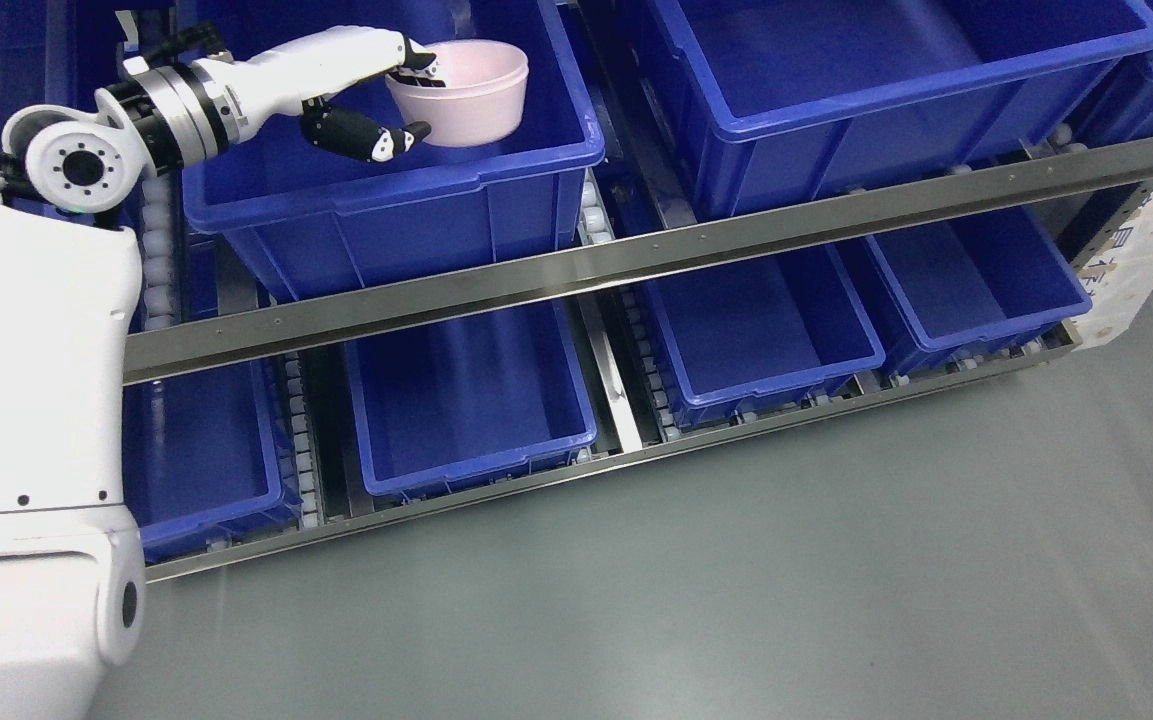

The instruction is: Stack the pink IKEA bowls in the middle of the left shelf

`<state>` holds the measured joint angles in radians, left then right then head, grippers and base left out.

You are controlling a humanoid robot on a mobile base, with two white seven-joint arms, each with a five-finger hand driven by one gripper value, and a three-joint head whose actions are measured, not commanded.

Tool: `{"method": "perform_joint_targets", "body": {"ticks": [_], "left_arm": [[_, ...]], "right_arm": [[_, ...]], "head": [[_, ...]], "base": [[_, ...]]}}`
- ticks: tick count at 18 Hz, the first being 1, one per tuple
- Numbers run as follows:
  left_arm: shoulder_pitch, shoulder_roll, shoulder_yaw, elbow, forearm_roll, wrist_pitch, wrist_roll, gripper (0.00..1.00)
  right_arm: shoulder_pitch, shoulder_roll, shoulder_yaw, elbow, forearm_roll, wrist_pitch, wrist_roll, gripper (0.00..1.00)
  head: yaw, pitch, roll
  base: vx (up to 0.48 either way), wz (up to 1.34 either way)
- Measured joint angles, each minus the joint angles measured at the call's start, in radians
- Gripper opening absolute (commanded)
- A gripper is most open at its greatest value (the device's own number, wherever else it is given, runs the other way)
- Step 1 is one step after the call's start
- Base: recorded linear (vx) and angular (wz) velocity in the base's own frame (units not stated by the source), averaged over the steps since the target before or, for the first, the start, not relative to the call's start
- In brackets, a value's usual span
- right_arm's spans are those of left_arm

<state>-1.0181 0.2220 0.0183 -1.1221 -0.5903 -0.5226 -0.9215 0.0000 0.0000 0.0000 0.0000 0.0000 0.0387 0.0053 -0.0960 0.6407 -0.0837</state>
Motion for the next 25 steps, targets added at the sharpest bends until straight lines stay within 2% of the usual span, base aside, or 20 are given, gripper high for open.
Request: {"method": "perform_joint_targets", "body": {"ticks": [2,6,12,14,15,17,20,21,25], "left_arm": [[0.0,-0.015,-0.004,0.009,-0.001,0.0,0.0,0.56],[-0.011,-0.044,-0.009,0.022,-0.001,0.001,0.048,0.71],[-0.028,-0.114,0.033,0.021,0.007,0.002,0.169,0.78],[-0.018,-0.133,0.063,0.011,0.012,0.014,0.178,0.84],[-0.01,-0.141,0.081,0.003,0.019,0.041,0.181,0.89],[0.009,-0.156,0.12,-0.019,0.059,0.161,0.192,0.99],[0.034,-0.175,0.177,-0.065,0.175,0.415,0.285,1.0],[0.044,-0.179,0.194,-0.08,0.205,0.464,0.331,1.0],[0.082,-0.195,0.269,-0.145,0.283,0.544,0.554,1.0]], "right_arm": [[0.0,0.0,0.0,0.0,0.0,0.001,0.0,1.0],[0.0,0.0,0.0,0.0,0.0,-0.003,0.0,1.0],[0.0,0.0,0.0,0.0,0.0,-0.004,-0.006,1.0],[0.0,0.0,0.0,0.0,0.0,-0.004,-0.005,1.0],[0.0,0.0,0.0,0.0,0.0,-0.004,-0.004,1.0],[0.0,0.0,0.0,0.0,0.0,-0.004,-0.001,1.0],[0.0,0.0,0.0,0.0,0.0,-0.005,0.0,1.0],[0.0,0.0,0.0,0.0,0.0,-0.005,0.0,1.0],[0.0,0.0,0.0,0.0,0.0,-0.005,0.0,1.0]], "head": [[0.0,0.0,0.0],[0.0,0.0,0.0],[0.0,0.0,0.0],[0.0,0.0,0.0],[0.0,0.0,0.0],[0.0,0.0,0.0],[0.0,0.0,0.0],[0.0,0.0,0.0],[0.0,0.0,0.0]], "base": [[0.0,0.0],[0.0,0.0],[0.0,0.0],[0.0,0.0],[0.0,0.0],[0.0,0.0],[0.0,0.0],[0.0,0.0],[0.0,0.0]]}}
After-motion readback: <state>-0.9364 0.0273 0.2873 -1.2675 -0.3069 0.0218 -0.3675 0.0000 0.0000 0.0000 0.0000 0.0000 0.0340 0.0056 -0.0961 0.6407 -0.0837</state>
